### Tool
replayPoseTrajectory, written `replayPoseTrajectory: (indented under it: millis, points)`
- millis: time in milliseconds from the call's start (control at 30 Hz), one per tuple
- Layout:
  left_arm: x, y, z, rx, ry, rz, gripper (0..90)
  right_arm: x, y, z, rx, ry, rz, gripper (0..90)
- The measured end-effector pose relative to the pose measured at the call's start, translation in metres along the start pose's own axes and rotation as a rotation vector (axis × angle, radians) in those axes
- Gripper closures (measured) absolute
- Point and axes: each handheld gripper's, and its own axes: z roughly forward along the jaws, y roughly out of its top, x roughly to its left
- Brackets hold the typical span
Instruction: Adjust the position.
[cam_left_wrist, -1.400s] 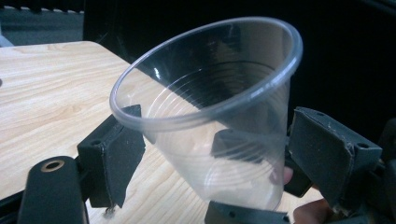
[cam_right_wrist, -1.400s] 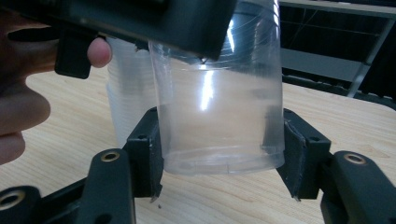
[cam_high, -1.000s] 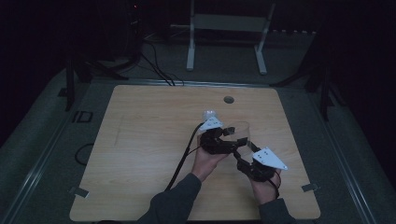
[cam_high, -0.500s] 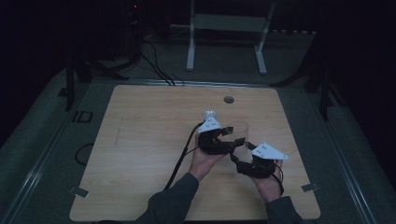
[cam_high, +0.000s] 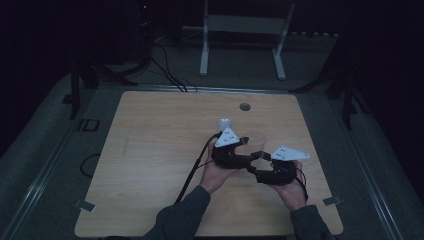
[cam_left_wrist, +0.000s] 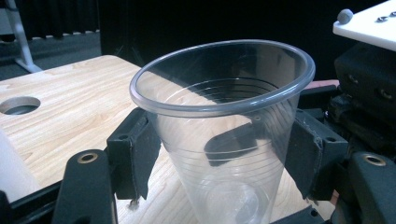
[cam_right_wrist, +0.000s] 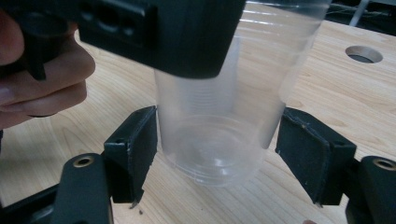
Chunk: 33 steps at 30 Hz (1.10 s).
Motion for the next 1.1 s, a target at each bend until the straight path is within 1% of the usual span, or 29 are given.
replayPoseTrajectory:
  millis: [100, 167, 200, 333, 533, 733, 967, 1100]
  points:
    - [-0.0001, -0.0005, -0.0001, -0.004, -0.011, 0.000, 31.6, -0.0009, 0.0006, 0.0006, -0.001, 0.015, 0.015, 33.1]
    - [-0.0006, -0.0008, 0.0000, -0.004, -0.011, 0.003, 31.2, -0.0014, 0.0007, 0.0013, -0.002, 0.020, 0.015, 34.3]
    - [-0.0007, -0.0009, 0.0000, -0.003, -0.010, 0.004, 31.2, -0.0017, 0.0008, 0.0015, -0.001, 0.023, 0.017, 36.3]
    - [0.0007, -0.0008, -0.0003, -0.014, -0.021, -0.017, 29.0, -0.0019, 0.0002, 0.0009, -0.011, 0.021, 0.021, 40.4]
    - [0.0033, -0.0001, -0.0014, -0.036, -0.040, -0.054, 24.1, -0.0021, -0.0016, 0.0007, -0.027, 0.018, 0.021, 40.9]
    - [0.0049, 0.0003, -0.0017, -0.058, -0.059, -0.088, 23.2, 0.0000, -0.0045, 0.0021, -0.038, 0.030, 0.017, 40.9]
    - [0.0043, 0.0001, -0.0021, -0.061, -0.064, -0.087, 26.1, 0.0032, -0.0058, 0.0043, -0.036, 0.048, 0.010, 40.9]
    - [0.0045, -0.0005, -0.0027, -0.061, -0.068, -0.086, 26.7, 0.0031, -0.0061, 0.0035, -0.035, 0.049, 0.001, 40.9]
